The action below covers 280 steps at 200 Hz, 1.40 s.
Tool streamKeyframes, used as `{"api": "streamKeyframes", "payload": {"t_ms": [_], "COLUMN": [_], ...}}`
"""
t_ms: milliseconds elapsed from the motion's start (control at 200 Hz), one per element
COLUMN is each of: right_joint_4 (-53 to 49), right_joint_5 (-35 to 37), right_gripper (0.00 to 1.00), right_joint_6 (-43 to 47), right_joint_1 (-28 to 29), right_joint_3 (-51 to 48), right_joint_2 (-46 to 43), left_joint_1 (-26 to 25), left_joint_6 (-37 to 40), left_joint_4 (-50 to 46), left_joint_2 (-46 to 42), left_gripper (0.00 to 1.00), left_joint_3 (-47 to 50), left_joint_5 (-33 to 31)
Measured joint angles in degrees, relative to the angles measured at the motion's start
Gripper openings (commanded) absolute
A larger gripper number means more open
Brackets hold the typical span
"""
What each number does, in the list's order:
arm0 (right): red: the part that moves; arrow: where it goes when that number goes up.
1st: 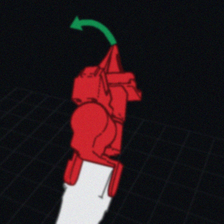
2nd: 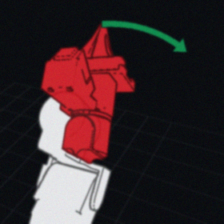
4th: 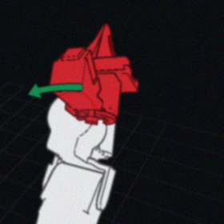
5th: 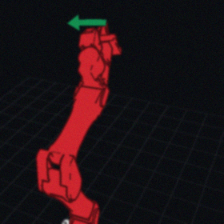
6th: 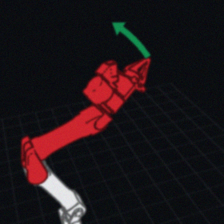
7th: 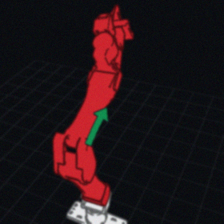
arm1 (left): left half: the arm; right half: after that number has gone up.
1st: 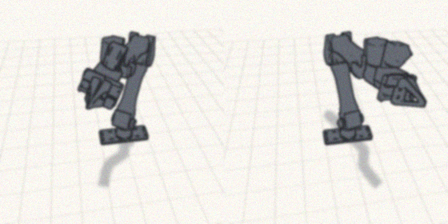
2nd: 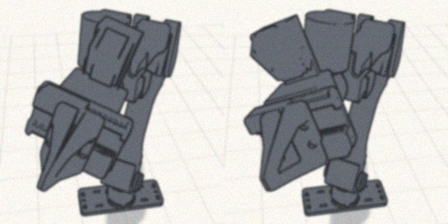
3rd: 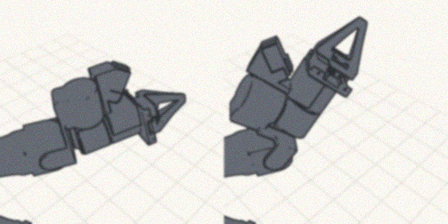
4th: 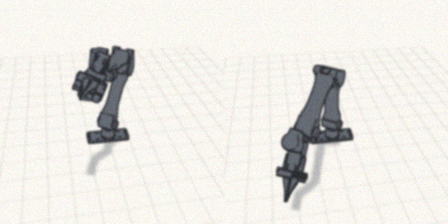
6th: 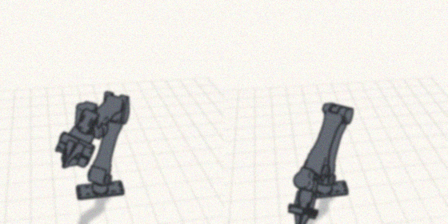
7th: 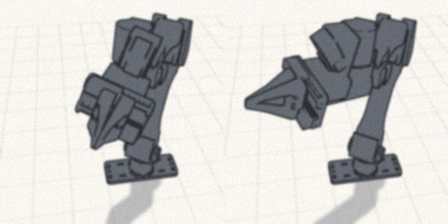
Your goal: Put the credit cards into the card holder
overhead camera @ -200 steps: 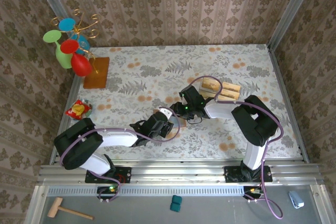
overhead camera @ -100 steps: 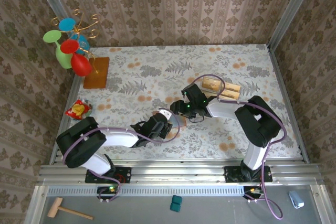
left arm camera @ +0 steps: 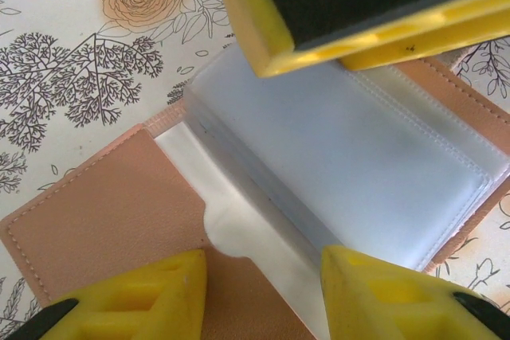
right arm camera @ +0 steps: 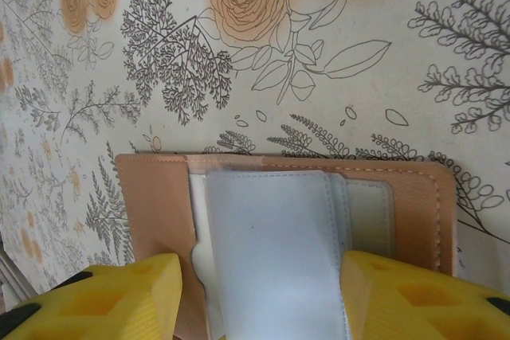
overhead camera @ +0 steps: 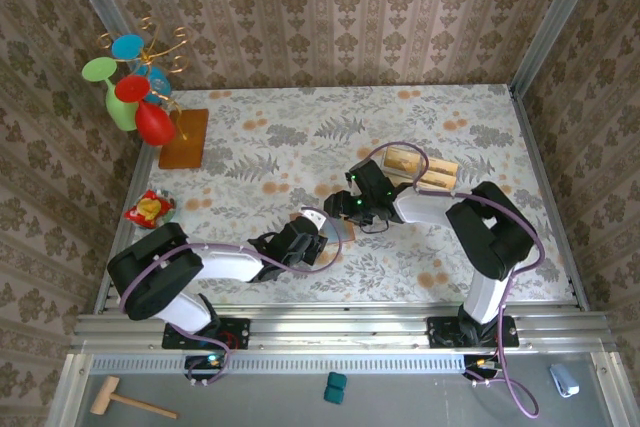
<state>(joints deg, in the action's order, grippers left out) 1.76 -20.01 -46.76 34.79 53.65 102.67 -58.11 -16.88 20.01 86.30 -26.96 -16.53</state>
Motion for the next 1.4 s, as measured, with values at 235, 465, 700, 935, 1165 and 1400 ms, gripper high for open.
{"api": "streamKeyframes", "payload": {"t_ms": [235, 465, 700, 935, 1165, 1400], "right_joint_4": [1.97, 2.43, 2.99, 4.13, 4.39, 4.46], "right_joint_5": [-1.14, -1.49, -1.73, -2.38, -2.82, -2.95], "right_gripper": [0.56, 0.56, 0.56, 0.56, 0.56, 0.56], "right_joint_6": [-1.25, -1.68, -1.97, -2.95, -2.97, -3.02], "right_joint_1": [0.42, 0.59, 0.63, 0.90, 1.38, 1.38], "right_joint_3": [0.00, 0.00, 0.00, 0.04, 0.42, 0.42], "right_joint_2": [0.81, 0.98, 1.33, 1.84, 2.29, 2.32], "left_joint_1": [0.00, 0.00, 0.55, 0.87, 0.90, 1.64], "left_joint_6": [-0.02, -0.57, -0.94, -1.05, -1.05, -1.16], "left_joint_4": [0.09, 0.48, 1.53, 2.38, 2.67, 3.21], "left_joint_2": [0.00, -4.02, -8.70, -7.28, -5.11, -3.10], "left_gripper": [0.47, 0.56, 0.60, 0.60, 0.60, 0.55], "left_joint_3": [0.04, 2.14, 3.04, 2.99, 2.97, 2.93], "left_joint_5": [-0.04, -0.96, -1.27, 0.04, 0.46, 0.42]}}
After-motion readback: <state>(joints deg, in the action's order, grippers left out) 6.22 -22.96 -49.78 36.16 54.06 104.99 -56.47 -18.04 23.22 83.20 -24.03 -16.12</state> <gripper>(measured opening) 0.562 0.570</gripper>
